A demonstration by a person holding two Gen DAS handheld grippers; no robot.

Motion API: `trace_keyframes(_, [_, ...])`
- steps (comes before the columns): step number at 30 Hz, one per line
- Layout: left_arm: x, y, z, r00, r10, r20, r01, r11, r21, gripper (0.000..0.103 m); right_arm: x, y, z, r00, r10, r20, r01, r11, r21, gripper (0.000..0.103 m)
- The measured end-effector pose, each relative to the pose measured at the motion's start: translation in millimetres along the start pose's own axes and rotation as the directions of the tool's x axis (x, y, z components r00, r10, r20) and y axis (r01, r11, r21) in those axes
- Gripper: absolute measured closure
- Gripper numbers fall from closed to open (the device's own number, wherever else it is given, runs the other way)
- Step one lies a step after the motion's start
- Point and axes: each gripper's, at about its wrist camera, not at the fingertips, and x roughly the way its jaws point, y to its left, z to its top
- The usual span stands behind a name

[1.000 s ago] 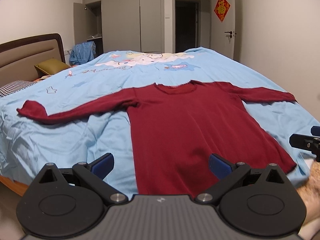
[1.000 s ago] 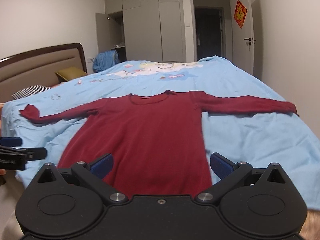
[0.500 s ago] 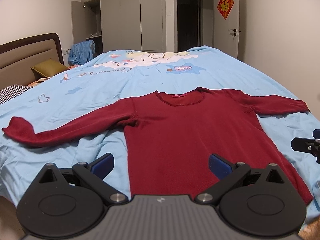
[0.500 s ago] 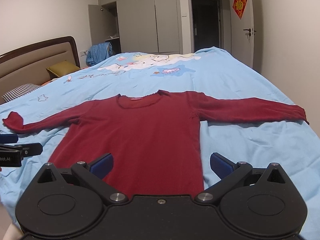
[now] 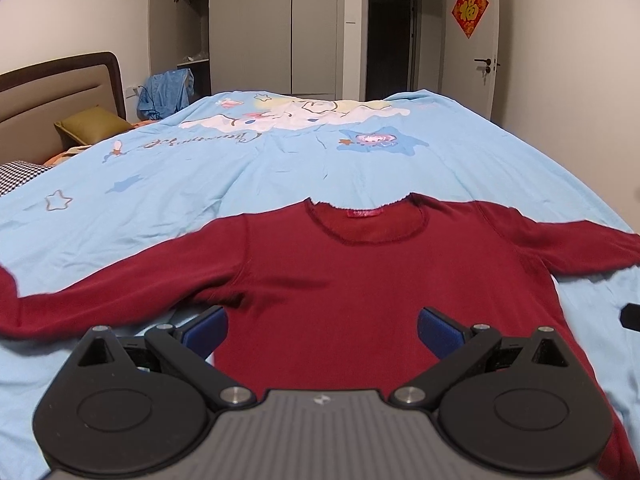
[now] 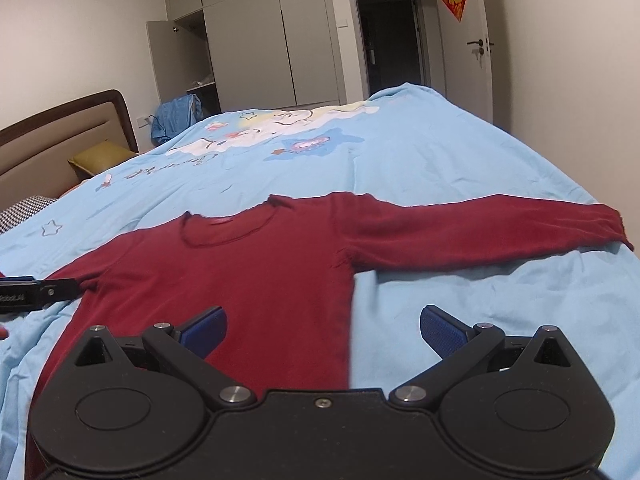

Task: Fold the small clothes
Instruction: 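Move both grippers toward the red sweater, right gripper toward its sleeve cuff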

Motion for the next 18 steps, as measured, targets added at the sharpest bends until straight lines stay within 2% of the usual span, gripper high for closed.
trace_keyframes(4, [35.2,-11.3,9.9,1.000,-0.005,0.005,0.005,1.000,0.000,0.000,20.2,-30.9,9.5,1.000,-0.002,0.002,0.002,0.999,0.033,0.000])
trace_keyframes(7, [64.8,-19.2,10.4,1.000,-0.001,0.007,0.001,1.000,-0.002,0.000,33.6,-61.7,14.8,0.999,-0.036,0.012,0.035,0.995,0.091,0.000])
trace_keyframes(12, [104.0,-26.3,1.1,1.000,-0.018,-0.017,0.017,1.000,-0.019,0.000,52.2,-118.5,21.8,0.989,-0.146,0.025,0.139,0.974,0.181,0.000])
trace_keyframes(18, [131.8,-25.3,-14.3,0.999,-0.021,-0.048,0.018,0.998,-0.068,0.000,64.0,-182.9,25.1,0.958,-0.282,0.055,0.255,0.922,0.292,0.000])
